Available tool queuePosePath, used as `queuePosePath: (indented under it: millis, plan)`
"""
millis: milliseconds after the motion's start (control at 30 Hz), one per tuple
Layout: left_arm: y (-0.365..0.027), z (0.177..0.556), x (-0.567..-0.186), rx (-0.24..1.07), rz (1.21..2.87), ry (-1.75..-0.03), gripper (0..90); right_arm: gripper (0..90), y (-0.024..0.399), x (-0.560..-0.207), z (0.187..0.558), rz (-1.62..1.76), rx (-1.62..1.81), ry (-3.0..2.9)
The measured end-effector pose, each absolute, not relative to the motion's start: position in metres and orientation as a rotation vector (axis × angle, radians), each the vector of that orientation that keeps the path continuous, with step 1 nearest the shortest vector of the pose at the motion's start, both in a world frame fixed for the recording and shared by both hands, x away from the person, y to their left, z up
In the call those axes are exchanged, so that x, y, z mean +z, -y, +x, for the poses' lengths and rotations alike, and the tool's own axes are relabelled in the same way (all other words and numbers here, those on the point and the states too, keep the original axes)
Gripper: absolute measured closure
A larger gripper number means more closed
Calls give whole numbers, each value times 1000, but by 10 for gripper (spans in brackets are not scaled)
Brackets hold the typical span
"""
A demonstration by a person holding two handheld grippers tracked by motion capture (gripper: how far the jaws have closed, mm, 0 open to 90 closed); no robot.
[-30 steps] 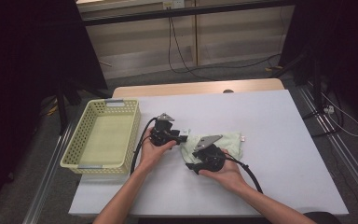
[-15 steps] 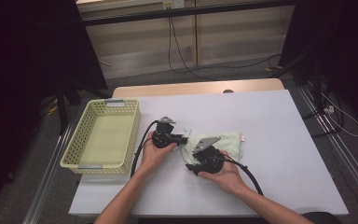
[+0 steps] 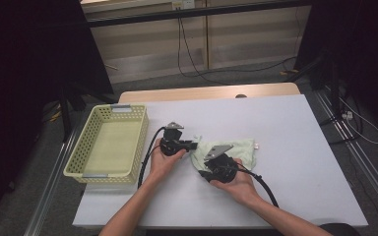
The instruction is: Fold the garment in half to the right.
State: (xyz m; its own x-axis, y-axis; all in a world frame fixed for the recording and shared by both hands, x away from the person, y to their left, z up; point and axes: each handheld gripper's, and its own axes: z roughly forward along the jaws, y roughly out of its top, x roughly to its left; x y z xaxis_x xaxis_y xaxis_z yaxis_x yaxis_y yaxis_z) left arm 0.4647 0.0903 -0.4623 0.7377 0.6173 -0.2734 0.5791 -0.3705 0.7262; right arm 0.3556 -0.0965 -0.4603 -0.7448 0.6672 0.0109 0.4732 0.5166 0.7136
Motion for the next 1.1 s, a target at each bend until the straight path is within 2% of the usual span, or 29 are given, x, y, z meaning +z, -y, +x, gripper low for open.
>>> queuePosePath:
  millis: [167, 400, 567, 1100]
  plan:
    - [-91, 464, -461, 60, 2052, -906, 773, 737, 97, -461, 358, 958, 1048, -2489]
    - [-92, 464, -462, 44, 2023, -922, 773, 785, 95, -460, 358, 946, 1030, -2496]
    - [-92, 463, -461, 55, 2028, -919, 772, 862, 97, -460, 360, 978, 1042, -2486]
    - [-94, 462, -456, 69, 2002, -920, 772, 883, 99, -456, 358, 994, 1117, -2467]
